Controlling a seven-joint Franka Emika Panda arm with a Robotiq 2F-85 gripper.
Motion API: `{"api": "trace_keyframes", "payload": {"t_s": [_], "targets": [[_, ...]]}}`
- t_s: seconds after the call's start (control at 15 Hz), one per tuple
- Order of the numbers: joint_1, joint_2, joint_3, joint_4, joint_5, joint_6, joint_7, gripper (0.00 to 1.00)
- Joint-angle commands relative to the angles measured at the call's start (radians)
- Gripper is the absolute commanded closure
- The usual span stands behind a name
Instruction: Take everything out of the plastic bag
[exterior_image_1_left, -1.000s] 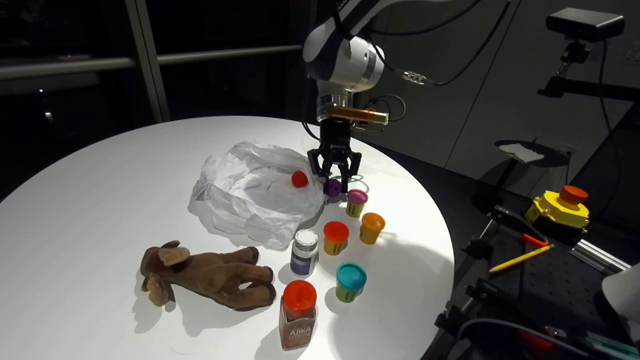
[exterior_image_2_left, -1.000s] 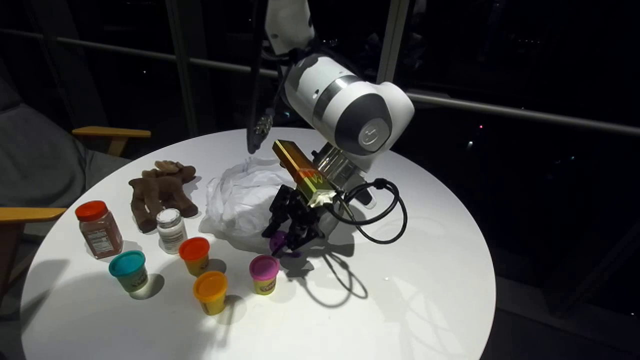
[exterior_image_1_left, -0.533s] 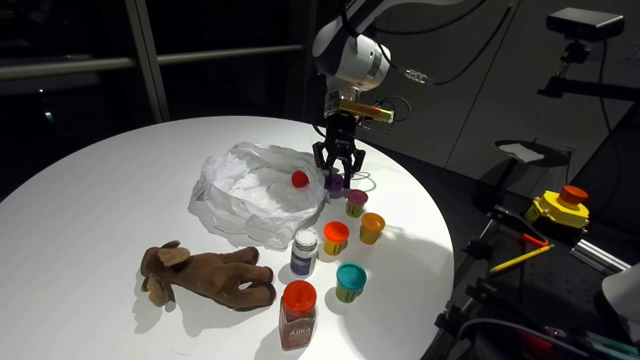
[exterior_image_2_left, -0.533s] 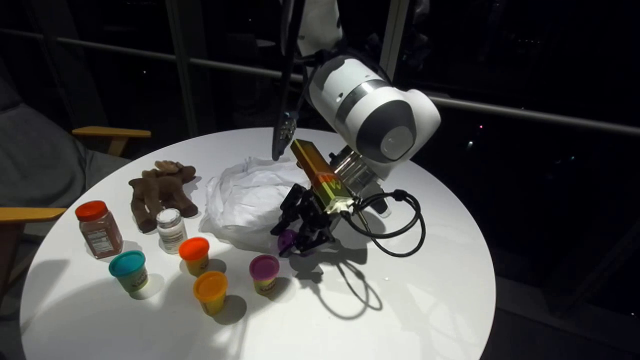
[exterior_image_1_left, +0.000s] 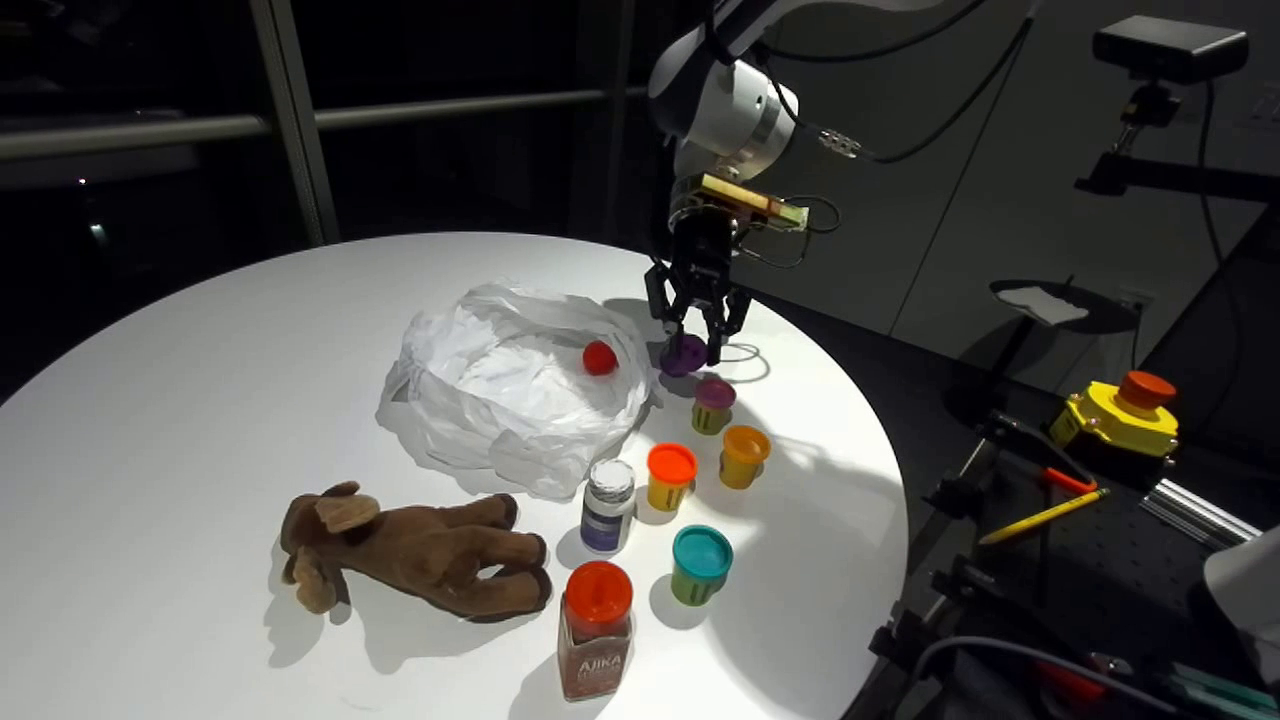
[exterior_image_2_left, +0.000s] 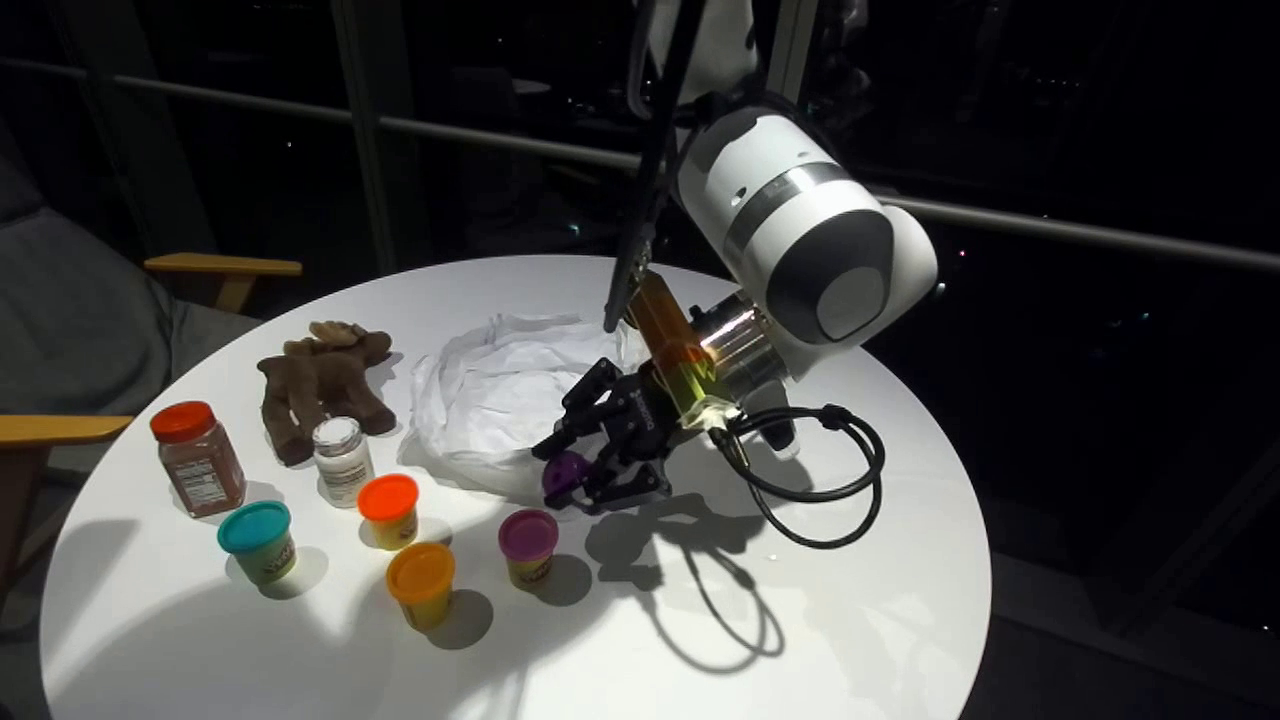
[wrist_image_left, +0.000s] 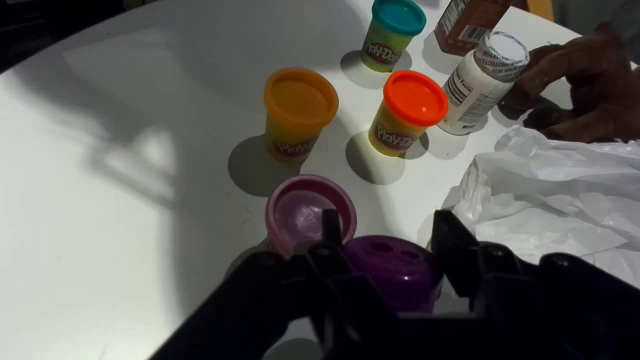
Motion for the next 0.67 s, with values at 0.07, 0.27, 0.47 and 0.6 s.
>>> {"api": "trace_keyframes", "payload": {"t_s": [0.07,0.27,0.47,0.6], "targets": [[-0.005,0.072,0.012,0.099,0.025,-0.098,-0.008,0.76],[0.005,0.108,0.010,0.132,0.017,-0.116,0.000,0.76],[0.011,0.131,0.008,0.158,0.011,-0.128,0.009,0.76],[0.011,0.141,0.006,0.173,0.012,-0.133,0.013,0.76]]}}
